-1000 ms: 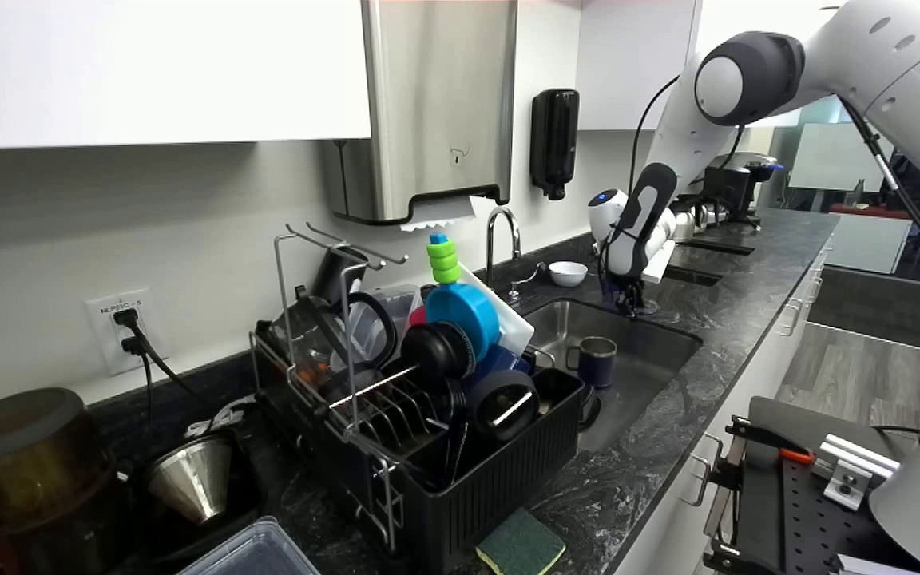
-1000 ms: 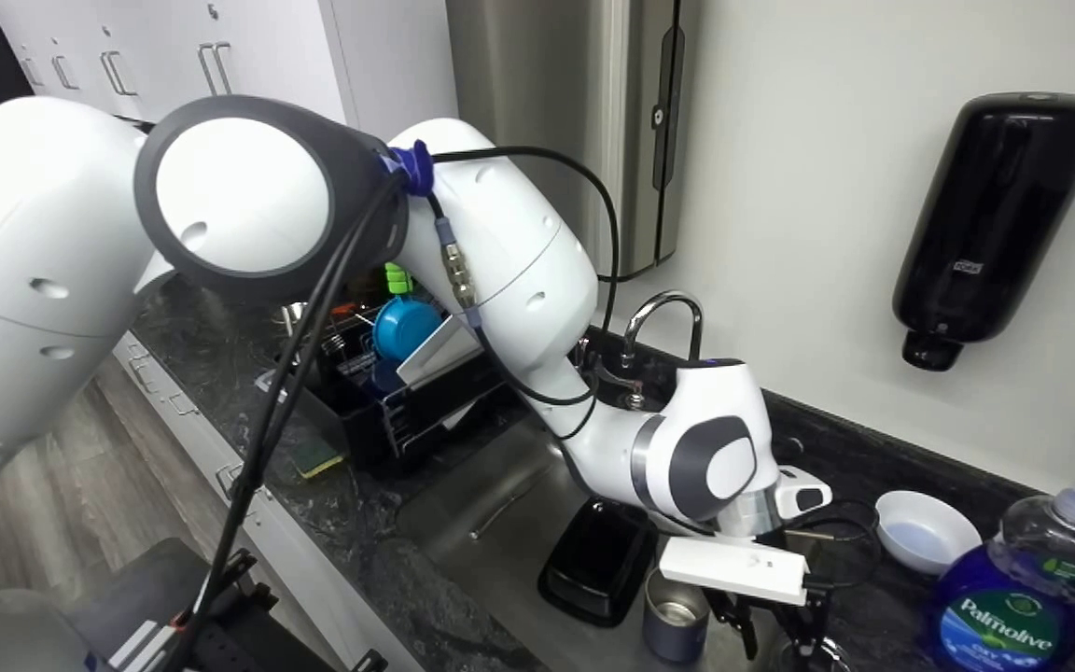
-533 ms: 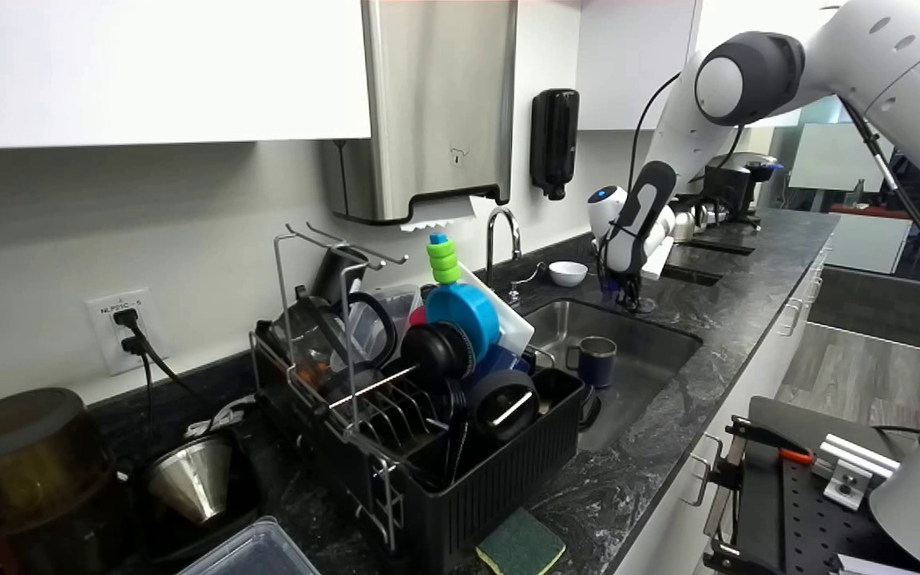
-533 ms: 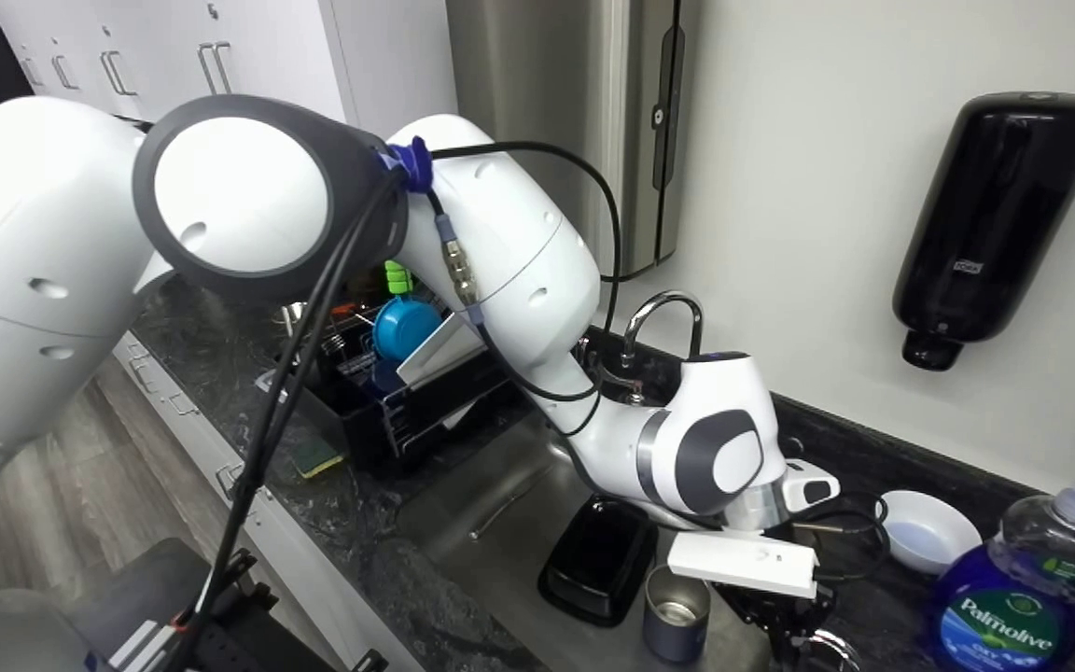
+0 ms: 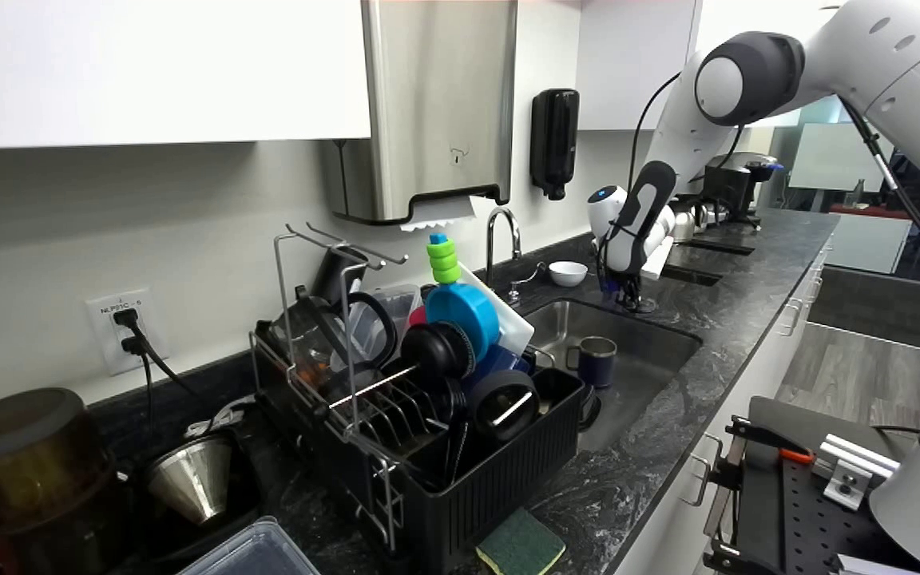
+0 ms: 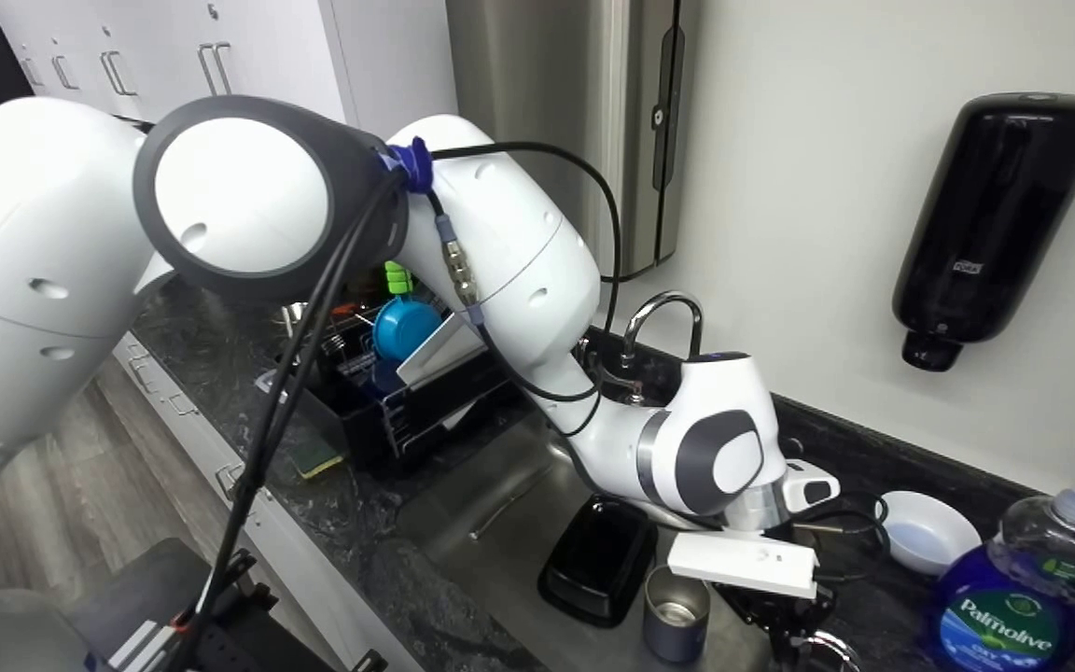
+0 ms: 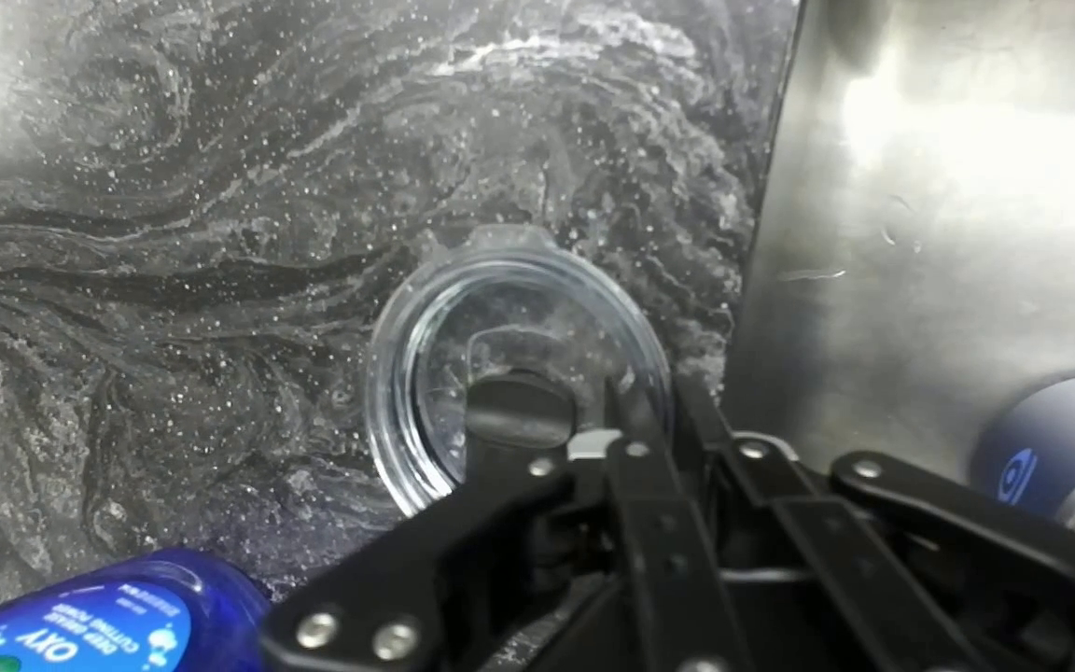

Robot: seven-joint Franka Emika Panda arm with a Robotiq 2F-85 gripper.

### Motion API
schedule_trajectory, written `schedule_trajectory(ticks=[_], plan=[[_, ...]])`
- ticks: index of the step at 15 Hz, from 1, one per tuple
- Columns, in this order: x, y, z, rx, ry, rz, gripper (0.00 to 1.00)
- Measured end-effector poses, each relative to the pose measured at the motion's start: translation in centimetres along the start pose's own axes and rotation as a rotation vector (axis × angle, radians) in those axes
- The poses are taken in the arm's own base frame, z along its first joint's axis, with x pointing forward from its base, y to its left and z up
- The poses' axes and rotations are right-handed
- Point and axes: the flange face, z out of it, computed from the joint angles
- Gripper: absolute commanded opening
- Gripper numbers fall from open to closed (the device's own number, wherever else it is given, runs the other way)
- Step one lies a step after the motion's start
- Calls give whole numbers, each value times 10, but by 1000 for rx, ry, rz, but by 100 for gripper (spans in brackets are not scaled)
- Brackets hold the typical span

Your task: Take the lid and put it on the cup

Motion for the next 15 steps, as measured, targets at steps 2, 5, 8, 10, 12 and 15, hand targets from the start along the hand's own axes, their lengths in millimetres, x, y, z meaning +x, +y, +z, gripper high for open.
schedule_trajectory(ticks=[2, 5, 8, 10, 12, 15], plan=[[-1, 0, -1, 2, -1, 2, 3], [-6, -1, -2, 8, -5, 5, 3], [-14, -5, -11, 20, 3, 9, 3], [-20, -10, -18, 29, 15, 10, 3], [-25, -17, -27, 39, 26, 12, 3], [-29, -31, -44, 51, 51, 11, 3]])
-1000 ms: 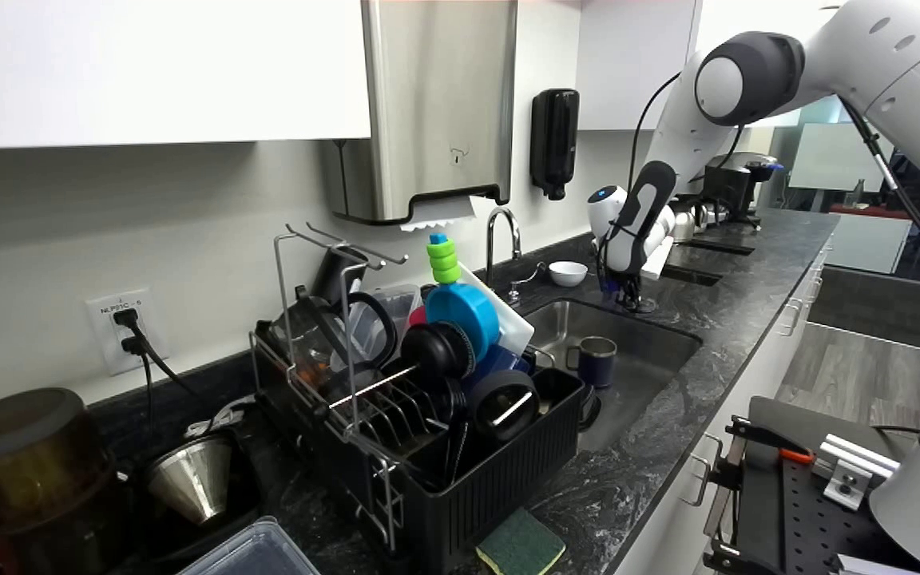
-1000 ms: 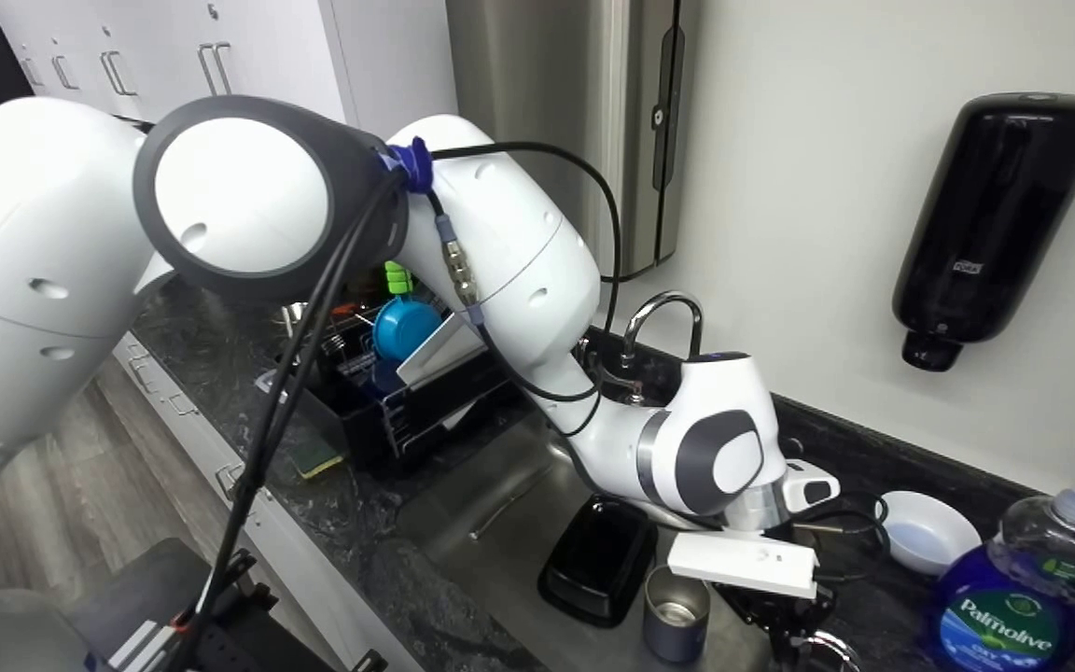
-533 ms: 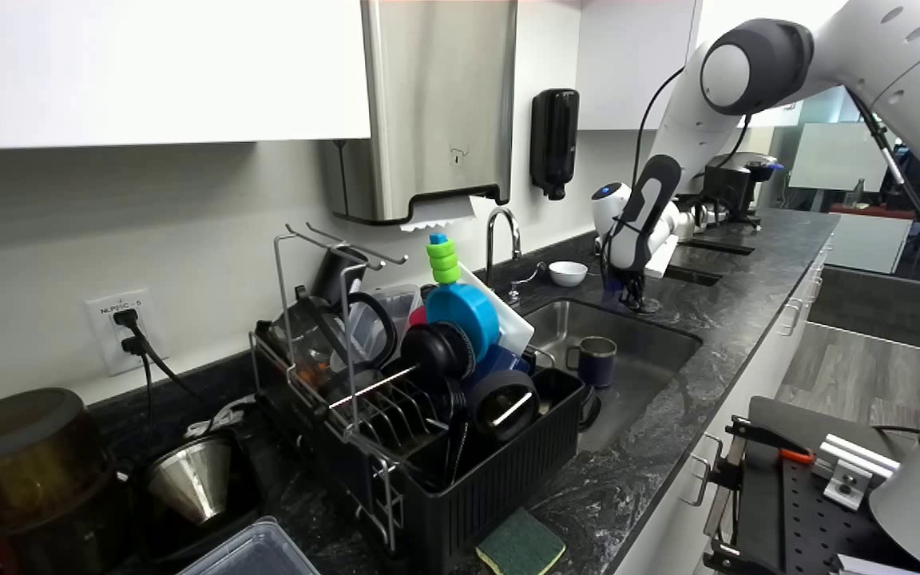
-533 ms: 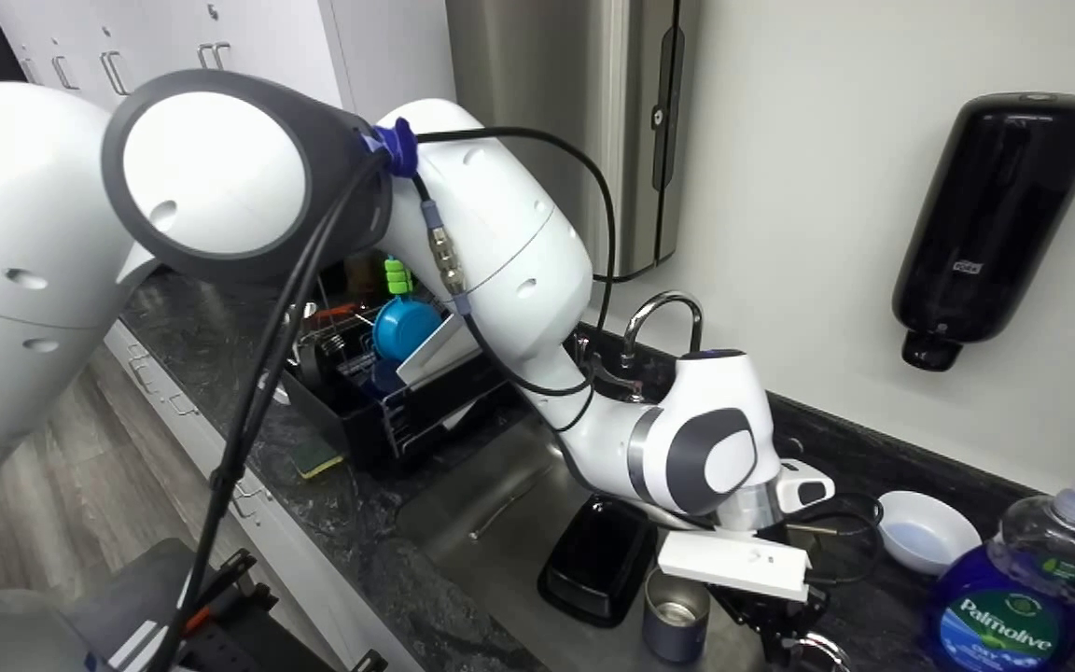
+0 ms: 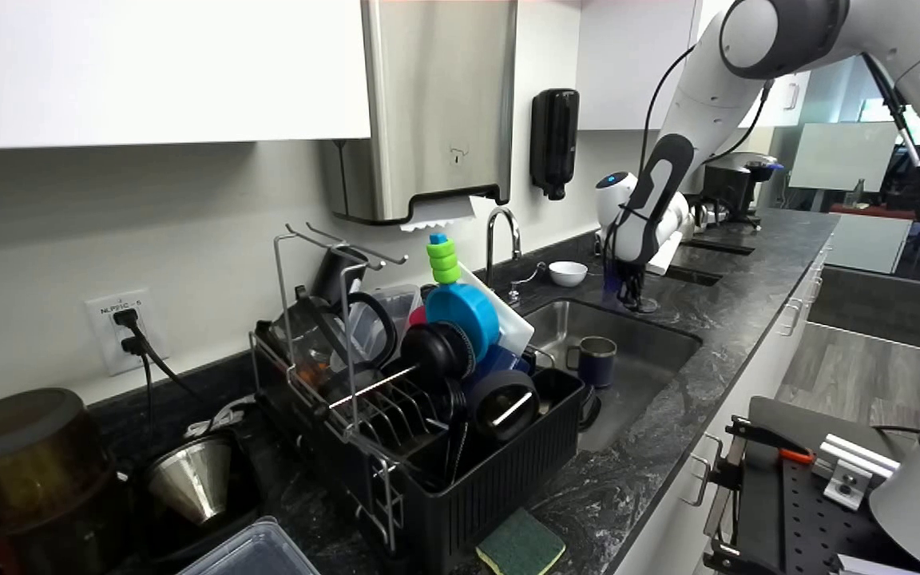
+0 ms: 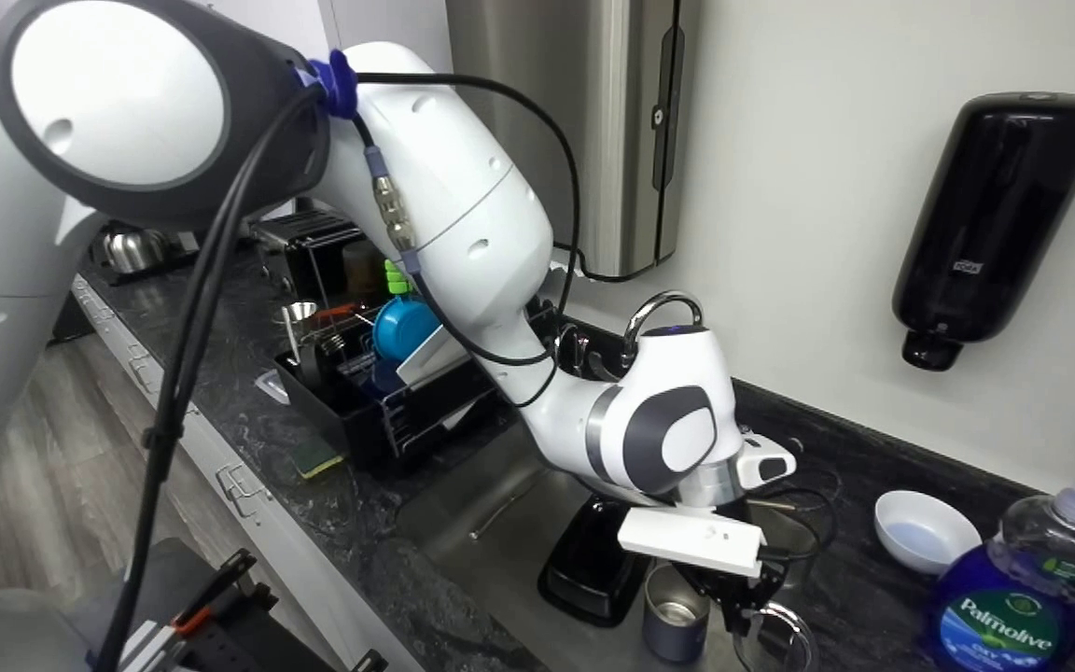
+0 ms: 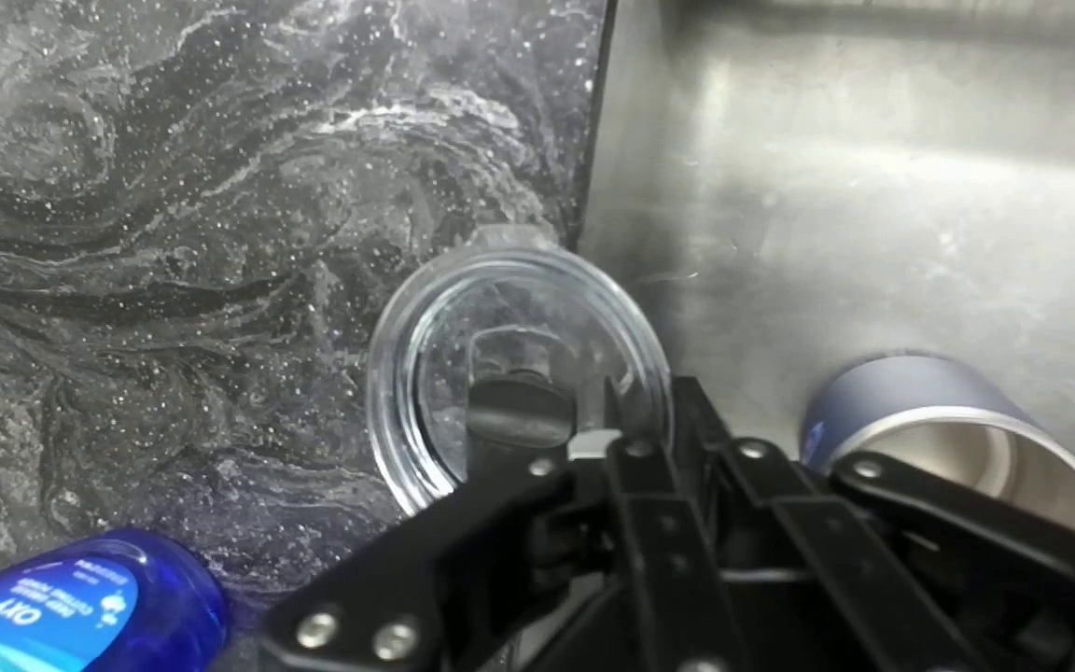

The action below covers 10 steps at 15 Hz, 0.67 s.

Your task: Take the lid and put it on the cup

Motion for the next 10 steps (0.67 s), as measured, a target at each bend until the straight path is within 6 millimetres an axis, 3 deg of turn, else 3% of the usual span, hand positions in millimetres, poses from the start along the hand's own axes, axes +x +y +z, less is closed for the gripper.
schedule_trajectory(ticks=[10], plan=[[5, -51, -25, 23, 47, -37, 3]])
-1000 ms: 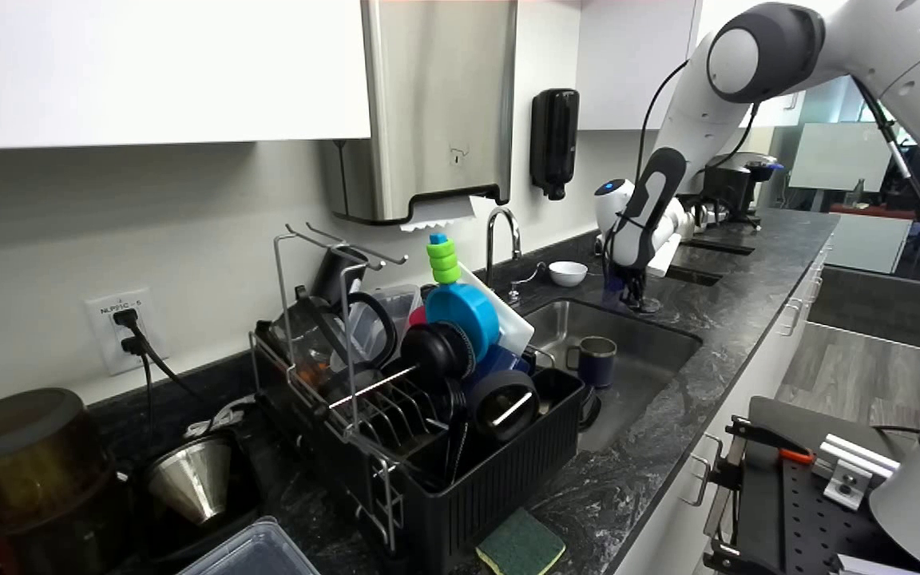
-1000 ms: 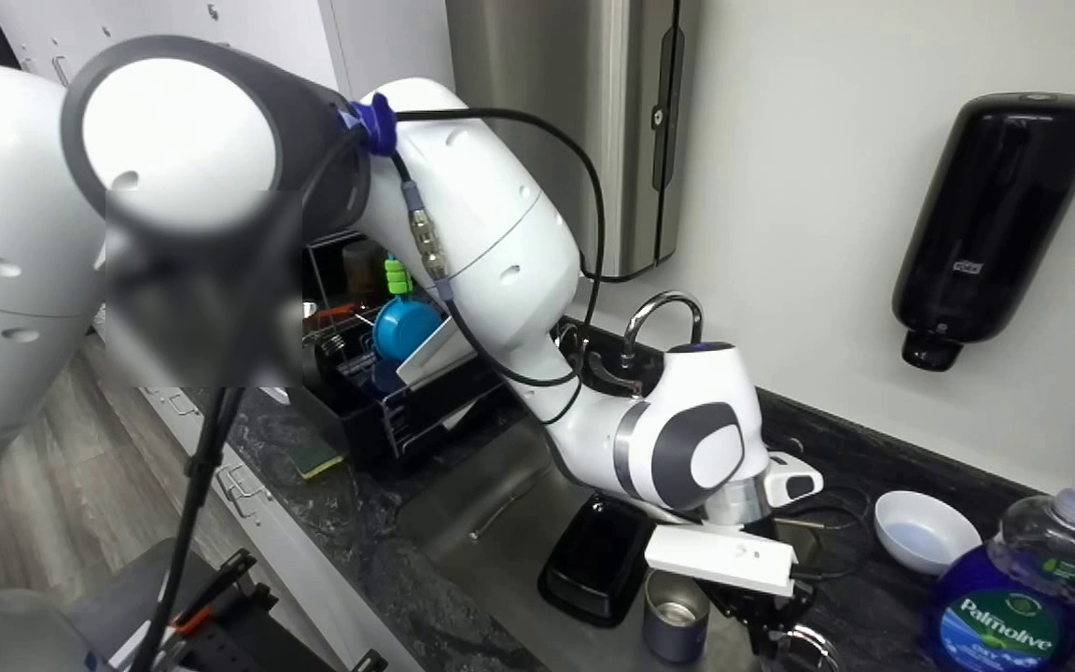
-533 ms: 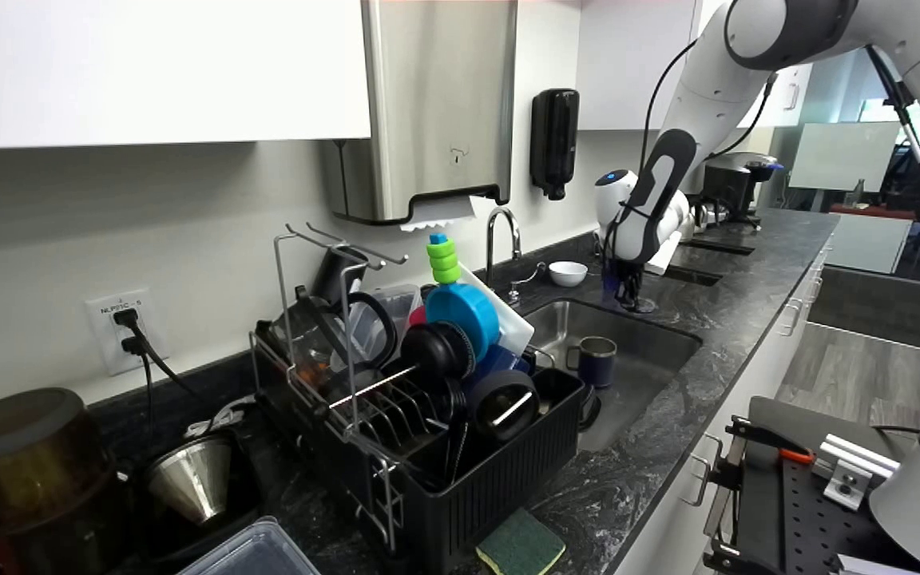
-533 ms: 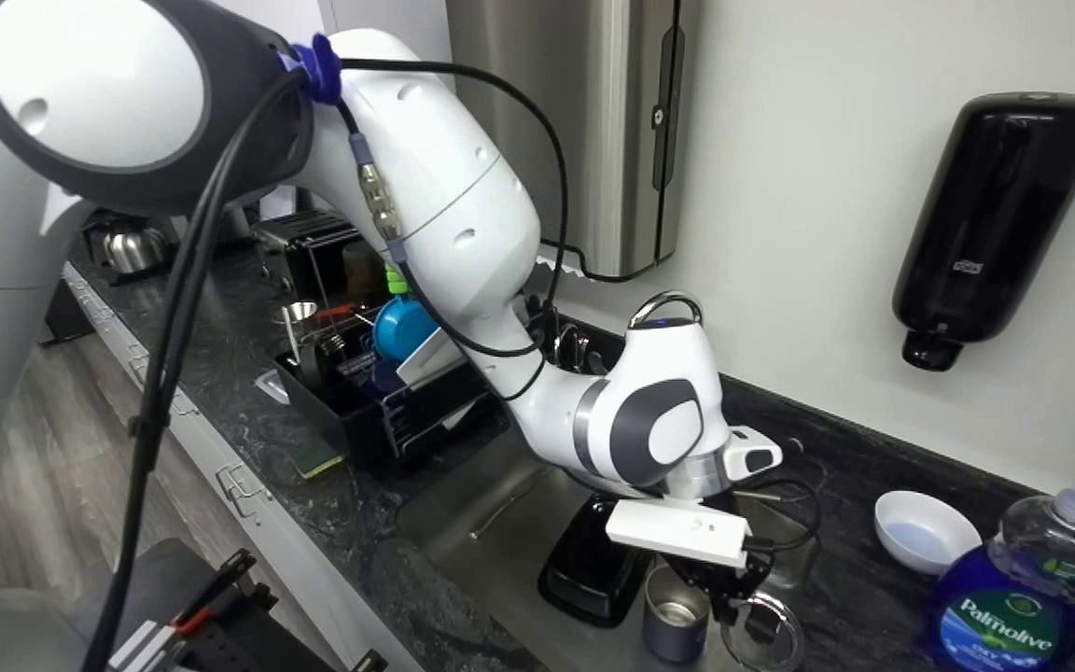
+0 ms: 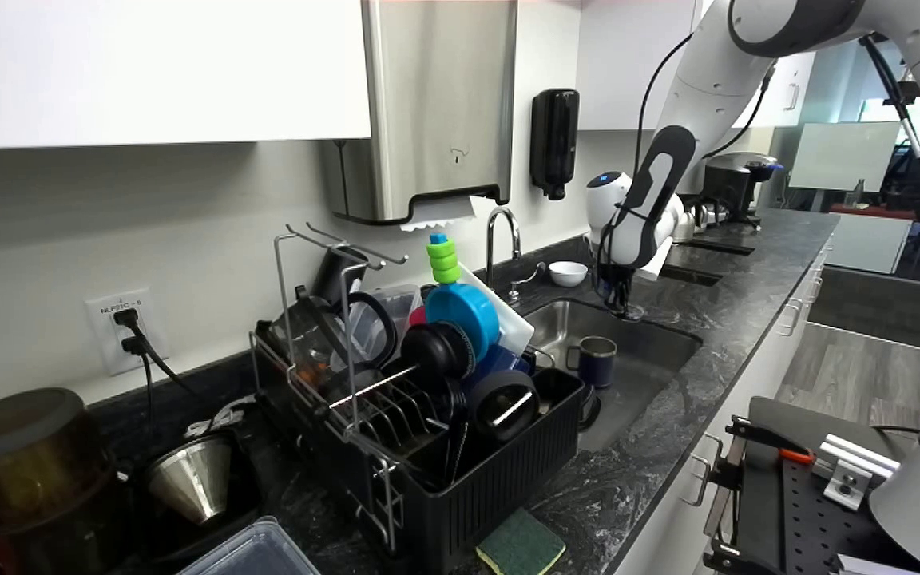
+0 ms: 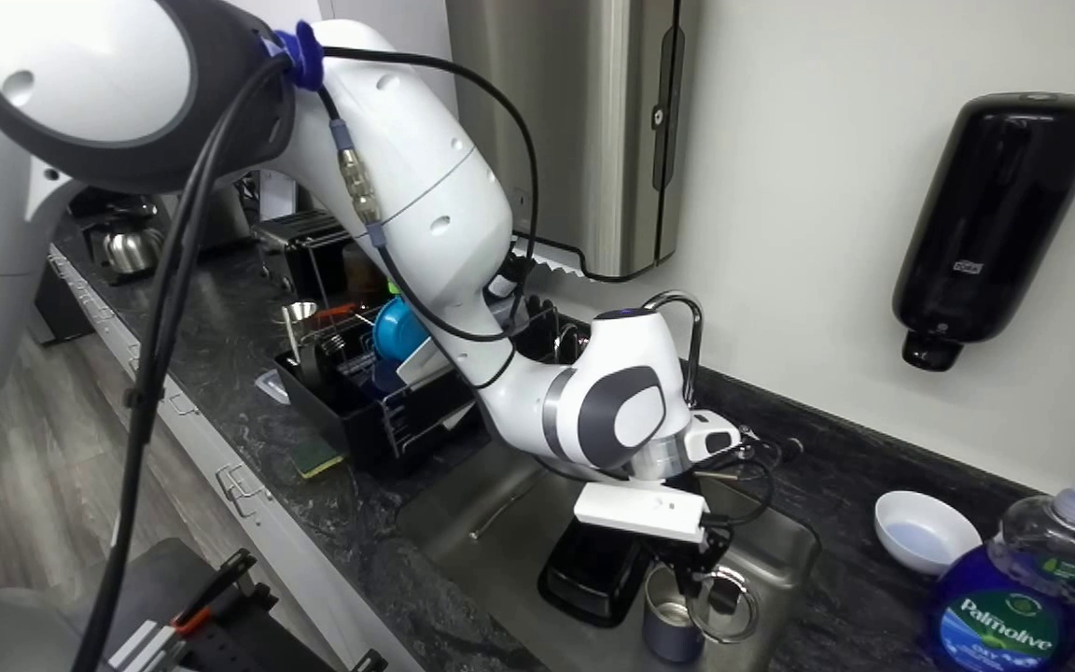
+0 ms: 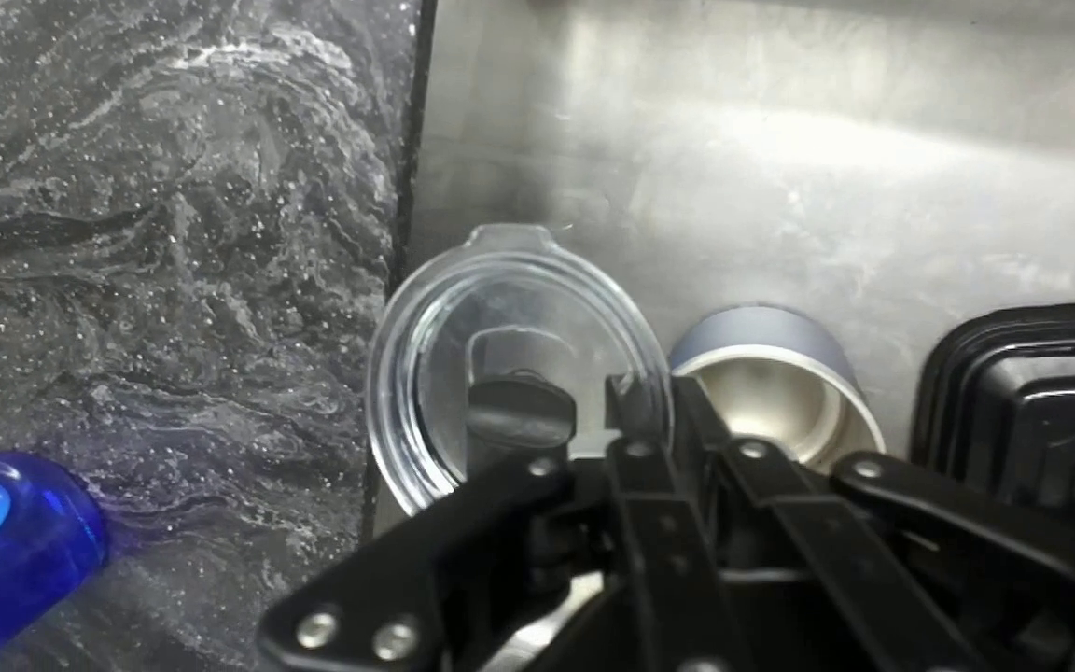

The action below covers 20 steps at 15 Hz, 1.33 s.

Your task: Take the lid and put it on the cup

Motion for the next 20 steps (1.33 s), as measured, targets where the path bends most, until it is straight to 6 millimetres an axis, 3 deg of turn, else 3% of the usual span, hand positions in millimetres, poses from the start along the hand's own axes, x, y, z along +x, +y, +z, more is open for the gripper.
schedule_trajectory(ticks=[5, 6, 8, 20], plan=[[10, -21, -5, 0, 5, -19, 3], [12, -25, -7, 0, 7, -23, 10], [15, -32, -9, -2, 11, -32, 10], [15, -31, -9, -4, 10, -31, 10]])
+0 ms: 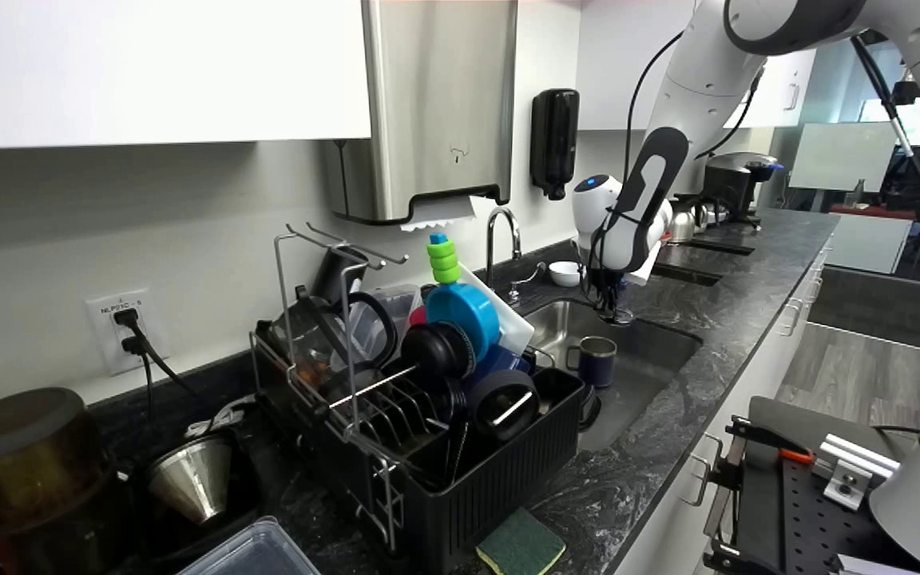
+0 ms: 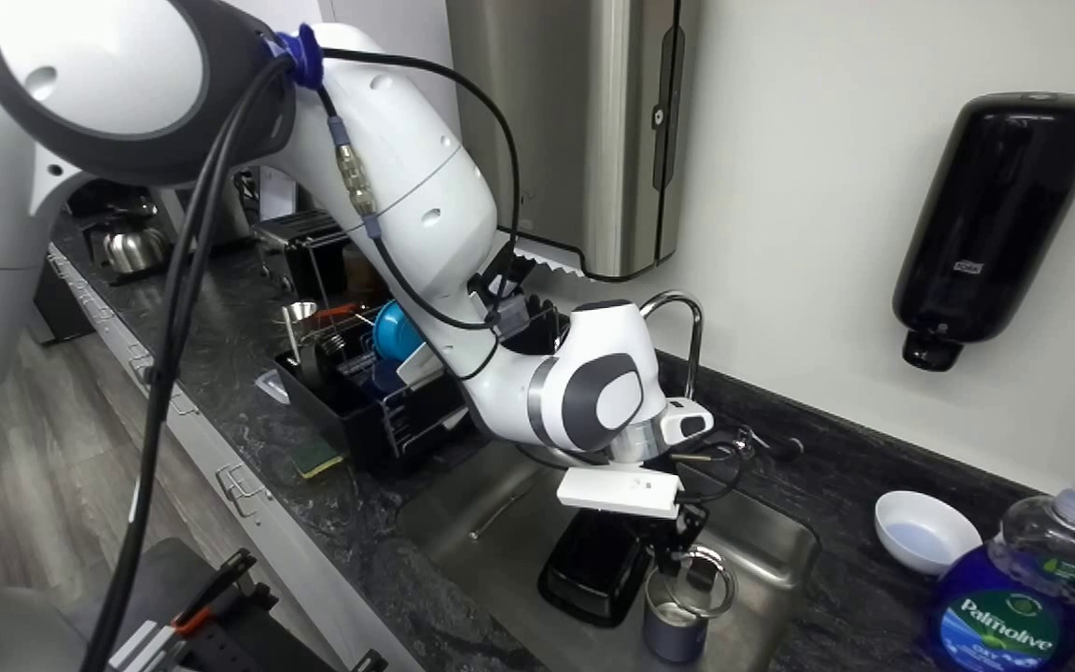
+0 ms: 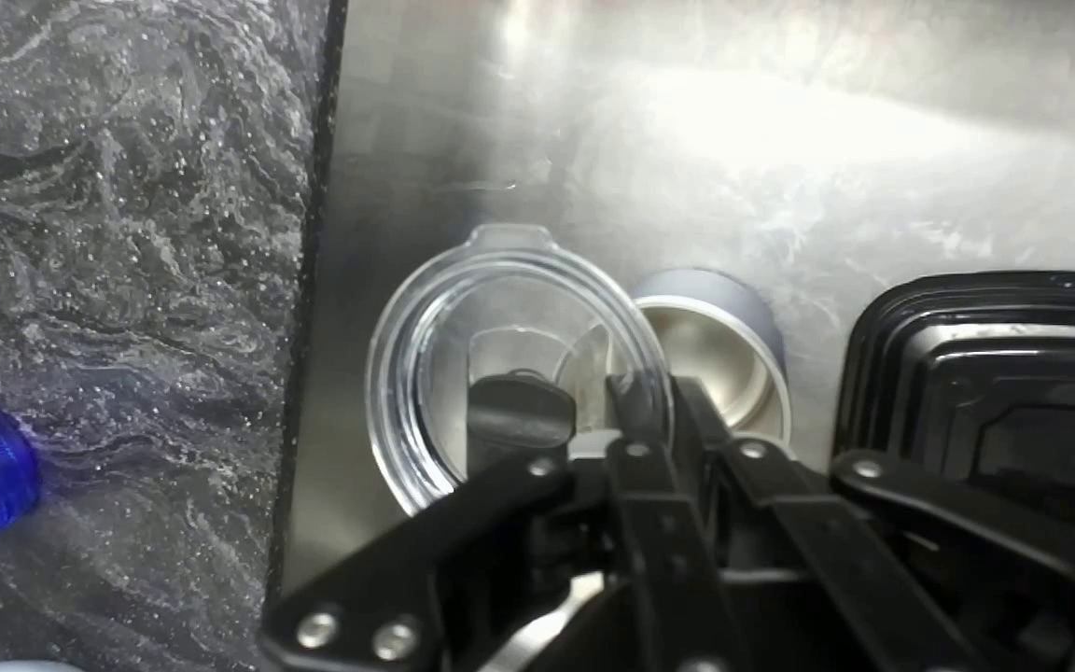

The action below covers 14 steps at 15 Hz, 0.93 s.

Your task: Take the lid and put it on the cup

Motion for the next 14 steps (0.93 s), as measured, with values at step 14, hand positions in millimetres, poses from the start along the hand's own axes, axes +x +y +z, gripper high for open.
schedule_trajectory(ticks=[14], plan=[[3, 1, -2, -3, 5, -1, 3]])
